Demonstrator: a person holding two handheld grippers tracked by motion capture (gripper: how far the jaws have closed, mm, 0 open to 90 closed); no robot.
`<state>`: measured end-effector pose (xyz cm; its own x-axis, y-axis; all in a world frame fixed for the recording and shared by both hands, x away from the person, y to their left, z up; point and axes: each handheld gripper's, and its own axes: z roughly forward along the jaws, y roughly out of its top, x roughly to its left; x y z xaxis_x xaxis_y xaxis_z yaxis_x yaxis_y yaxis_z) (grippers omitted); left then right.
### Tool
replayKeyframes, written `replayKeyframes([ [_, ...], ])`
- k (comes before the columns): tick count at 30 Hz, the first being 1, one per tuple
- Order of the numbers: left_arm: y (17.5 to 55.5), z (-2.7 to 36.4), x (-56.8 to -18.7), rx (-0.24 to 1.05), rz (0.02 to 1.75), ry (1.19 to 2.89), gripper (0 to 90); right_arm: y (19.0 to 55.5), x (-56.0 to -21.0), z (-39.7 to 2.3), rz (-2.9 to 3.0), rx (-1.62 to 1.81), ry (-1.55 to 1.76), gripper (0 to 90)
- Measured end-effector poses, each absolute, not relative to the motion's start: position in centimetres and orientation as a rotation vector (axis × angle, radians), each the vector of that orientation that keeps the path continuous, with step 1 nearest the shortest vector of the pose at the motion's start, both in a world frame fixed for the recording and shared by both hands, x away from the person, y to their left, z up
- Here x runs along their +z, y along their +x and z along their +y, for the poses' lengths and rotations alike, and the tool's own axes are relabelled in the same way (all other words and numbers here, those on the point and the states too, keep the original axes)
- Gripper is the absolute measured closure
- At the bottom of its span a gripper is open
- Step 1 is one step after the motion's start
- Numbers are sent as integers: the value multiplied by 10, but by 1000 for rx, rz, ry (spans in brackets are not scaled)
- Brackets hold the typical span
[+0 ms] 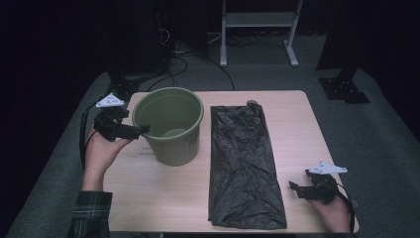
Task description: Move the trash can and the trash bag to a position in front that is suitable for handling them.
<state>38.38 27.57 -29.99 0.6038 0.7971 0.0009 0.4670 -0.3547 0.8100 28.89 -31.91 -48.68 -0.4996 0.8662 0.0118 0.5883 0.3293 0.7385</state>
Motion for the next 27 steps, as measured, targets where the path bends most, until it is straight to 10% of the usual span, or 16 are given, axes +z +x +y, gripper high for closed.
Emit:
replayKeyframes([
  [27, 405, 272, -315, 469, 1059, 2059, 0, 289, -487, -319, 2215, 987, 1286, 176],
])
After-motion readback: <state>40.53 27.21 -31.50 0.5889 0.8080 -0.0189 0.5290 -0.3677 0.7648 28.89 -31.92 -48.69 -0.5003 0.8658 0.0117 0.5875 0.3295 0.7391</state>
